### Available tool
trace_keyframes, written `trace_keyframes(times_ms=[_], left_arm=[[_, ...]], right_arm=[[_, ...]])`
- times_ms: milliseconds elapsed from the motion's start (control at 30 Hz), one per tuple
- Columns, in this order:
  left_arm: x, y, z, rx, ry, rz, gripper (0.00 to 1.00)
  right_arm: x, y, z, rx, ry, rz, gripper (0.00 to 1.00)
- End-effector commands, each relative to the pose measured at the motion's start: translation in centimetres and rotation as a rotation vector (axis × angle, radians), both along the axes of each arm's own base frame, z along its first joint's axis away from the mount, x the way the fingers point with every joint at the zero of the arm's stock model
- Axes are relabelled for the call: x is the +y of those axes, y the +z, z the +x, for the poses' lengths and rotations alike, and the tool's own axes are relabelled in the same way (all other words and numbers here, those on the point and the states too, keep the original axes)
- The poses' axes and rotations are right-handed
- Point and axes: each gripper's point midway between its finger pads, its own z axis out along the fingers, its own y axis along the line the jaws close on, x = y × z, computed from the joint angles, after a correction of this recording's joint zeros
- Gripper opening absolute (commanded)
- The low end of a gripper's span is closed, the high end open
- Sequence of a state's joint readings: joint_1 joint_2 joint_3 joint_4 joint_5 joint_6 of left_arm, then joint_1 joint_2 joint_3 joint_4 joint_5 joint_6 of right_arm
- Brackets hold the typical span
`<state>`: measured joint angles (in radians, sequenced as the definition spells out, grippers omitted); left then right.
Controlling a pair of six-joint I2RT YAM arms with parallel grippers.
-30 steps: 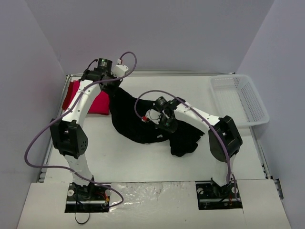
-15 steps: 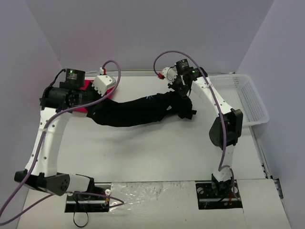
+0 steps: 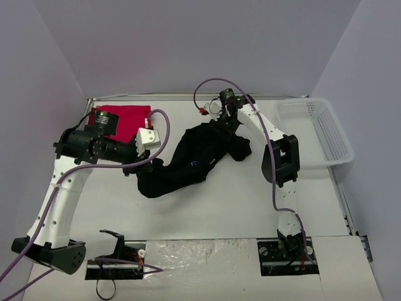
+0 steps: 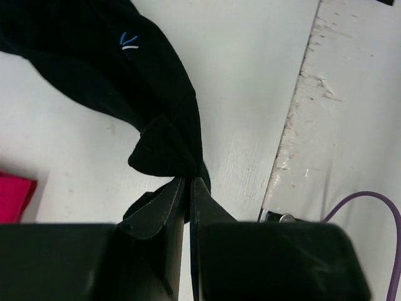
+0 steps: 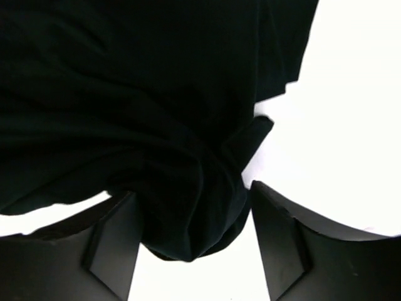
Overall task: Fold and stack the t-shirts
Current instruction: Flatten out the tshirt
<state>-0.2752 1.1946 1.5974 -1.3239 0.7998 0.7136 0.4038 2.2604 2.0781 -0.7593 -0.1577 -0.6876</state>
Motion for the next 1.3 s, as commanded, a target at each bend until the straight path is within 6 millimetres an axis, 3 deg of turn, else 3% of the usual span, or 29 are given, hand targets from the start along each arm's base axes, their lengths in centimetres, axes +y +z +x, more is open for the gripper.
trace_keyframes(times_ms=[0, 67, 267, 367, 467, 600, 700, 800, 867, 1000, 1033, 1067, 1167, 1267], left_arm=[[-0.1, -1.2, -7.5, 0.328, -0.119, -0.006, 0.02], [-0.8, -1.4, -7.2, 0.354, -0.146, -0.012, 0.02], [-1.7, -2.5, -7.7, 0.397, -0.228, 0.051, 0.03], [-2.0, -2.6, -8.3, 0.389, -0.259, 0.064, 0.02], [-2.1, -2.4, -8.6, 0.381, -0.276, 0.058, 0.02], [-2.3, -2.2, -9.0, 0.38, -0.292, 0.041, 0.02], [-2.4, -2.0, -9.5, 0.382, -0.305, 0.018, 0.02], [-2.6, -1.9, -10.0, 0.386, -0.318, -0.005, 0.02], [-2.6, -1.8, -10.2, 0.378, -0.33, -0.021, 0.02], [-2.5, -2.1, -10.8, 0.376, -0.348, -0.031, 0.05], [-2.4, -2.4, -11.0, 0.376, -0.351, -0.025, 0.09], [-2.2, -2.6, -11.0, 0.375, -0.353, -0.017, 0.18], [-1.9, -3.2, -11.0, 0.365, -0.357, 0.005, 0.22], [-1.5, -3.6, -10.9, 0.354, -0.359, 0.028, 0.39]], right_arm=[[-1.4, 2.2, -1.6, 0.011, -0.051, 0.015, 0.63], [-1.9, 2.4, -2.6, 0.022, -0.064, 0.013, 0.63], [-2.5, 8.0, -6.2, -0.031, -0.1, 0.119, 0.67], [-2.5, 10.1, -8.3, -0.05, -0.103, 0.169, 0.71], [-3.0, 11.0, -10.2, -0.049, -0.123, 0.194, 0.72], [-3.3, 9.9, -13.5, 0.025, -0.097, 0.205, 0.67], [-3.3, 7.7, -17.1, 0.175, -0.047, 0.211, 0.55], [-2.6, 5.6, -19.2, 0.301, 0.001, 0.237, 0.49], [-2.0, 4.1, -19.5, 0.371, 0.009, 0.247, 0.46], [-0.6, 1.9, -19.1, 0.475, 0.025, 0.278, 0.46], [-0.2, 2.0, -18.4, 0.473, 0.029, 0.287, 0.47], [0.0, 0.8, -18.1, 0.504, 0.024, 0.276, 0.49], [0.5, -0.8, -16.1, 0.517, 0.015, 0.261, 0.52], [1.0, -2.2, -14.2, 0.519, -0.001, 0.242, 0.54]])
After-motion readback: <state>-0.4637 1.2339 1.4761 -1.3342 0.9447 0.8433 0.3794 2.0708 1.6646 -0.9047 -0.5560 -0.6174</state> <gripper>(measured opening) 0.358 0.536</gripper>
